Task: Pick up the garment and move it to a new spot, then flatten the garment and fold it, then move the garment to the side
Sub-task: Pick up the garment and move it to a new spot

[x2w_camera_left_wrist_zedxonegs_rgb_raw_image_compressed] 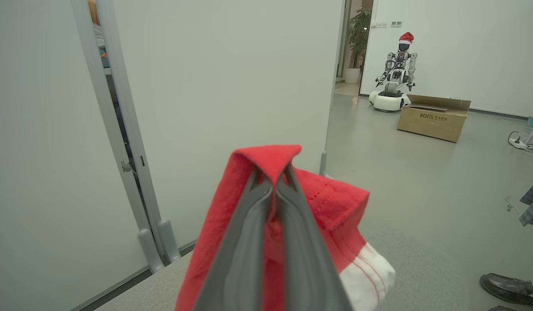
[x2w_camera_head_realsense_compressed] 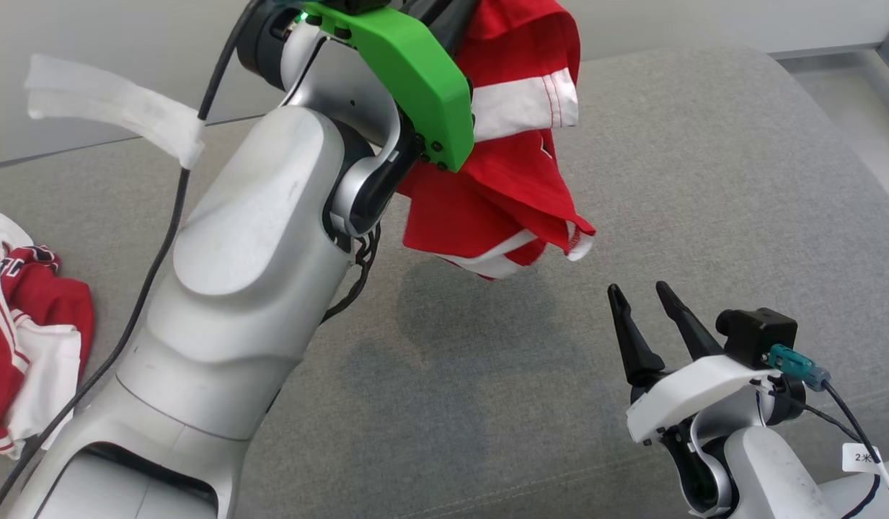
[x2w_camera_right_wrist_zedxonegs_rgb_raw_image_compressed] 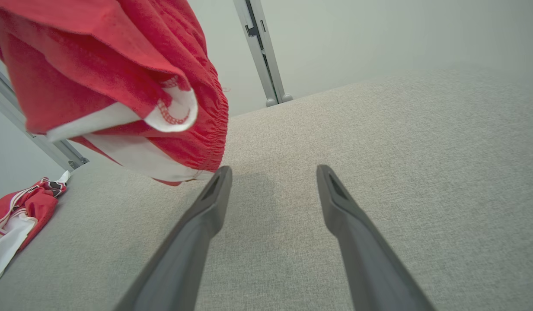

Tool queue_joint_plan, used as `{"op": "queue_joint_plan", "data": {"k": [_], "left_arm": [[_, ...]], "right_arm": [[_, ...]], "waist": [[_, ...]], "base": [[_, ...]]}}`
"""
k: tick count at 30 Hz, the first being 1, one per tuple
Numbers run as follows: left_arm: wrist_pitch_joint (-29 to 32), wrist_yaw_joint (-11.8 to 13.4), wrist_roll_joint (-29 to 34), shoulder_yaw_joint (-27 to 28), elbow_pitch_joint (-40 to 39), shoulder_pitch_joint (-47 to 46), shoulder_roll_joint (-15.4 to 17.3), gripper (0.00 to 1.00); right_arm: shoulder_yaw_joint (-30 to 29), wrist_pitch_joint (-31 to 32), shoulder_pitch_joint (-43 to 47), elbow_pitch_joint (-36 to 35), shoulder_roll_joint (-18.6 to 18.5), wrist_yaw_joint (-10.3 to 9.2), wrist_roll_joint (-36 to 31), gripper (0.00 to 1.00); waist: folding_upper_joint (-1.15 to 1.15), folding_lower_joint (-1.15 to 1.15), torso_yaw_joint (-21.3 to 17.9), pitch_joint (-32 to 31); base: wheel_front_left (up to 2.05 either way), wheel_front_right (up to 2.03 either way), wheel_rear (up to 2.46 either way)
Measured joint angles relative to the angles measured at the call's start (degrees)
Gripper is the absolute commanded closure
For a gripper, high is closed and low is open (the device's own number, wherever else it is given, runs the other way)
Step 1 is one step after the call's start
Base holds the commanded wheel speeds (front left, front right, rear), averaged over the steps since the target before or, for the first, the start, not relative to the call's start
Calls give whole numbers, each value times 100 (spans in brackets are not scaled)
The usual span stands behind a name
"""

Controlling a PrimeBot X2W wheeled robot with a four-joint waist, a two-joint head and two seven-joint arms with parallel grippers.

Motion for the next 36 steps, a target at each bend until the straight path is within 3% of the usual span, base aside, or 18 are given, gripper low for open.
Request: {"op": "queue_joint_plan", "data": {"k": [6, 20, 21, 22, 23, 28, 36], "left_arm": [[-107, 77, -40, -33, 425, 271, 35, 100], [-647, 374, -179, 274, 2426, 1023, 625, 100], [-682, 391, -179, 283, 2526, 1043, 653, 82], [-720, 399, -179, 291, 2616, 1065, 689, 16], [-767, 423, -183, 315, 2711, 1085, 713, 0], [-918, 459, -252, 401, 3062, 1238, 766, 0], [-1188, 201, -287, 341, 3123, 1303, 730, 0]], "right_arm": [[36, -59, -63, 71, 0, 0, 33, 0], [140, -98, -167, 166, 0, 0, 46, 0], [137, -98, -167, 174, -1, 0, 46, 0], [140, -96, -167, 181, 0, 0, 45, 0], [143, -90, -167, 188, 0, 0, 45, 0], [121, -64, -162, 191, 0, 0, 37, 0], [30, -5, -97, 155, 0, 0, 4, 0]], "waist": [[0, 0, -167, 117], [0, 0, -272, 257], [0, 0, -259, 252], [0, 0, -247, 244], [0, 0, -235, 233], [0, 0, -155, 167], [0, 0, 50, 100]], "base": [[0, 0, 0], [0, 0, 0], [0, 0, 0], [0, 0, 0], [0, 0, 0], [0, 0, 0], [0, 0, 0]]}}
